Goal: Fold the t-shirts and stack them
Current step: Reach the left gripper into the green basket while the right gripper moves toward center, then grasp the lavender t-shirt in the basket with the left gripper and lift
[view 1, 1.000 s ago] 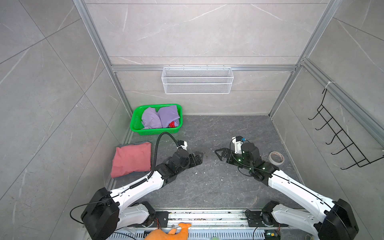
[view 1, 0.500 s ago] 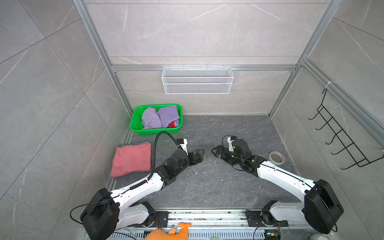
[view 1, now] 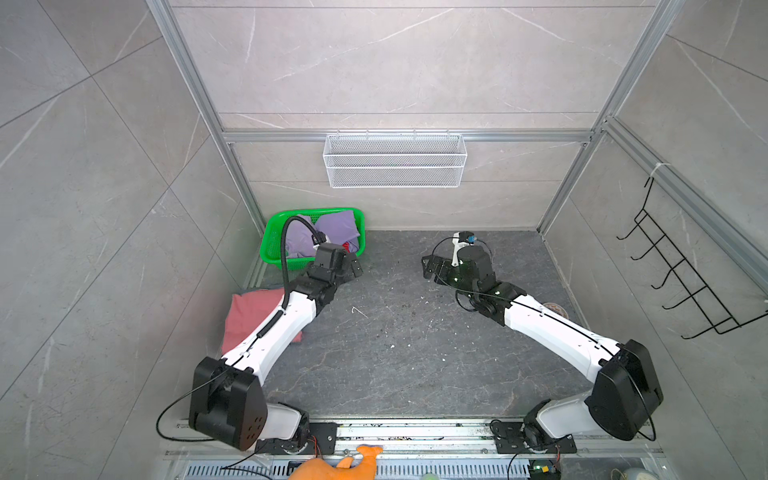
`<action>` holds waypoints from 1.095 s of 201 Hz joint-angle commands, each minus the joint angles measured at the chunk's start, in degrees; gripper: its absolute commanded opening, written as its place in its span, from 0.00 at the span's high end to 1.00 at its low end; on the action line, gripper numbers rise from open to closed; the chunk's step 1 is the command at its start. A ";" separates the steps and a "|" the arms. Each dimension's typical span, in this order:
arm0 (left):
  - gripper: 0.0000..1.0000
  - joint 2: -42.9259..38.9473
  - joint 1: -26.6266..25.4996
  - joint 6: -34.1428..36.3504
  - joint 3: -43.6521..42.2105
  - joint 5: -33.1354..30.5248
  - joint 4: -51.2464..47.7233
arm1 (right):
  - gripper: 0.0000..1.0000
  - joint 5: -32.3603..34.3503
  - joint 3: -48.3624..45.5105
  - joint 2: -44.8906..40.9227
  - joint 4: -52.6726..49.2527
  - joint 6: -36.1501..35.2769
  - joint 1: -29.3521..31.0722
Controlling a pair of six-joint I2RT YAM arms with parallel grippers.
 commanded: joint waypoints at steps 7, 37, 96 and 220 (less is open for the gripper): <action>0.02 7.79 4.72 5.22 6.52 4.68 -4.24 | 0.01 -0.72 2.68 3.77 1.03 -4.22 1.09; 0.05 16.17 7.25 7.88 12.73 6.23 -2.65 | 0.01 -2.12 4.47 7.18 3.34 -5.15 3.52; 0.13 29.91 11.11 11.05 23.78 11.22 5.61 | 0.02 -3.64 6.74 11.35 2.80 -5.48 6.92; 0.59 42.39 13.02 7.72 31.94 16.10 17.06 | 0.03 -6.26 13.61 18.38 1.93 -8.17 8.88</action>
